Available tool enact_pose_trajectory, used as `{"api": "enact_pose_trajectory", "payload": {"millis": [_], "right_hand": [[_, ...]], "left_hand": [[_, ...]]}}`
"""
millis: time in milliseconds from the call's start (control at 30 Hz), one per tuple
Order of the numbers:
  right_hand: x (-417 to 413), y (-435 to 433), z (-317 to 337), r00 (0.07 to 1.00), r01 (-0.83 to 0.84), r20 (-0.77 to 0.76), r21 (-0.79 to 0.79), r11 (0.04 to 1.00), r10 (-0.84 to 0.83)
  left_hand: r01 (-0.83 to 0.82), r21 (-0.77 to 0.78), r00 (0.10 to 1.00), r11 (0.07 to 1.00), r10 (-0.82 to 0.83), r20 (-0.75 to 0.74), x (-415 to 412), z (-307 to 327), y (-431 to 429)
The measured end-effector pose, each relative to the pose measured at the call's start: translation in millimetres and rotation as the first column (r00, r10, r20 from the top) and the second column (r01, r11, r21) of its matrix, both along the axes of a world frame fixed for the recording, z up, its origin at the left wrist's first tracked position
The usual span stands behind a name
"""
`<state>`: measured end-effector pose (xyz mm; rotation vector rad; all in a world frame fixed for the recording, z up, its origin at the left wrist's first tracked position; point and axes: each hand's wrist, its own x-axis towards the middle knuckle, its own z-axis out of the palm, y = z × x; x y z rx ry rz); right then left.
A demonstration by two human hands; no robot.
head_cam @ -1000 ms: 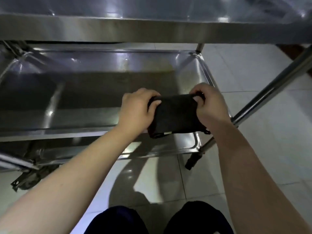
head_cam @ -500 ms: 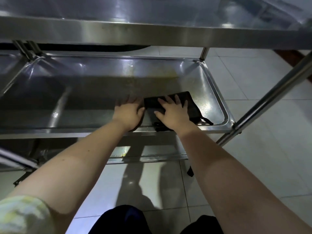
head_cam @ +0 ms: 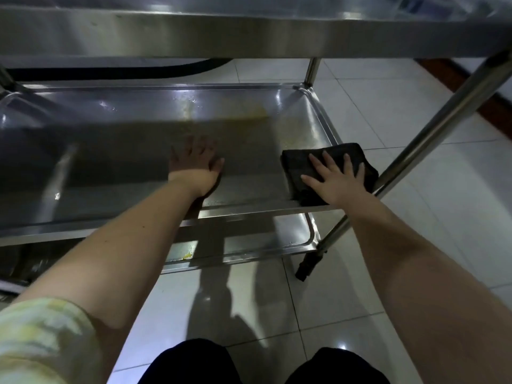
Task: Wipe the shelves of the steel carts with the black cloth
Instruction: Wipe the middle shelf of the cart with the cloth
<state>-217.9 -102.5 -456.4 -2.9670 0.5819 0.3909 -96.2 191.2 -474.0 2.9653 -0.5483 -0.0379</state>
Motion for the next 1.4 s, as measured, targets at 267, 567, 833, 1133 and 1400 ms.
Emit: {"api": "enact_pose_trajectory", "payload": {"millis": [267, 567, 833, 1133, 1400], "right_hand": [[37, 123, -9, 0.993, -0.121, 0.016, 0.075, 0.990, 0.120], [53, 92, -11, 0.956, -0.287, 0.058, 0.012, 0.958, 0.286], [104, 89, -25, 0.955, -0.275, 0.110, -0.015, 0.961, 0.275], [207, 93, -23, 0.958, -0.233, 0.165, -0.023, 0.972, 0.234], [127, 97, -19, 0.945, -0.317, 0.090, 0.029, 0.948, 0.313]], "left_hand": [[-0.025, 0.036, 0.995, 0.999, 0.028, -0.092, 6, -7, 6], [-0.034, 0.014, 0.999, 0.999, 0.035, -0.036, 43, -6, 11], [-0.028, 0.078, 0.999, 0.997, 0.025, 0.042, 51, -22, 10], [-0.046, 0.039, 0.998, 0.998, 0.045, 0.038, 53, -25, 10], [-0.051, 0.019, 0.999, 0.998, 0.051, 0.010, 50, -18, 10]]}}
